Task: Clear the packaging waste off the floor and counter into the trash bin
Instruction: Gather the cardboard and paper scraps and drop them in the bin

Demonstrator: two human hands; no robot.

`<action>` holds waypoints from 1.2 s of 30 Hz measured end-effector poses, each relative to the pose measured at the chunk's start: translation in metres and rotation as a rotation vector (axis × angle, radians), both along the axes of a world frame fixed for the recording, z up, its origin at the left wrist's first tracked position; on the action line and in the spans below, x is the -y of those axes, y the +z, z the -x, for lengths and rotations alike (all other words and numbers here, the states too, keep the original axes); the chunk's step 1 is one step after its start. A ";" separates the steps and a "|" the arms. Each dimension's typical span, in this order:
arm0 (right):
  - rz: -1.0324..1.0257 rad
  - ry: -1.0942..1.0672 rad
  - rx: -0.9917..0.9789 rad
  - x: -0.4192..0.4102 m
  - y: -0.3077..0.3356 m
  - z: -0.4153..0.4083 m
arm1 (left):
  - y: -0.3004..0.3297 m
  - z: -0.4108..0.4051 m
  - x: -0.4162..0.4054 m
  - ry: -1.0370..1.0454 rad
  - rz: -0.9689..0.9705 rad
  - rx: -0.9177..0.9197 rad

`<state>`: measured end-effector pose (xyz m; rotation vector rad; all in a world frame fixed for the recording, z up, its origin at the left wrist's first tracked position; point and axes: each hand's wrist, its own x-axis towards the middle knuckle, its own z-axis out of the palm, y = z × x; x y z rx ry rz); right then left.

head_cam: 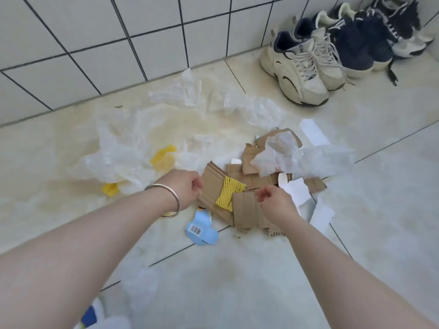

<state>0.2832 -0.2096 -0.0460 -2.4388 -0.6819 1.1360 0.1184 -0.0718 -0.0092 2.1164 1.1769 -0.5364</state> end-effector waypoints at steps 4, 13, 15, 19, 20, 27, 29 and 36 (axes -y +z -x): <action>0.071 0.134 0.081 0.014 -0.004 -0.002 | -0.018 -0.008 0.000 -0.278 0.028 -0.297; 0.206 0.497 0.460 0.023 -0.035 0.008 | -0.080 -0.004 0.007 -0.338 0.029 -0.485; 0.216 0.540 0.517 0.023 -0.041 0.008 | -0.084 0.003 0.014 -0.253 -0.021 -0.413; 0.251 0.550 0.579 0.018 -0.053 0.004 | -0.092 0.007 0.033 0.151 0.034 -0.236; 0.268 0.545 0.599 0.016 -0.055 0.005 | -0.095 0.007 0.037 0.209 0.040 -0.196; 0.344 0.452 0.416 0.005 -0.052 0.002 | -0.108 0.007 0.040 0.260 0.219 -0.095; 0.313 0.331 0.229 0.004 -0.045 -0.008 | -0.105 0.006 0.029 0.234 0.294 -0.074; 0.222 0.029 -0.152 0.018 -0.034 -0.031 | -0.096 0.022 -0.018 0.506 0.372 0.131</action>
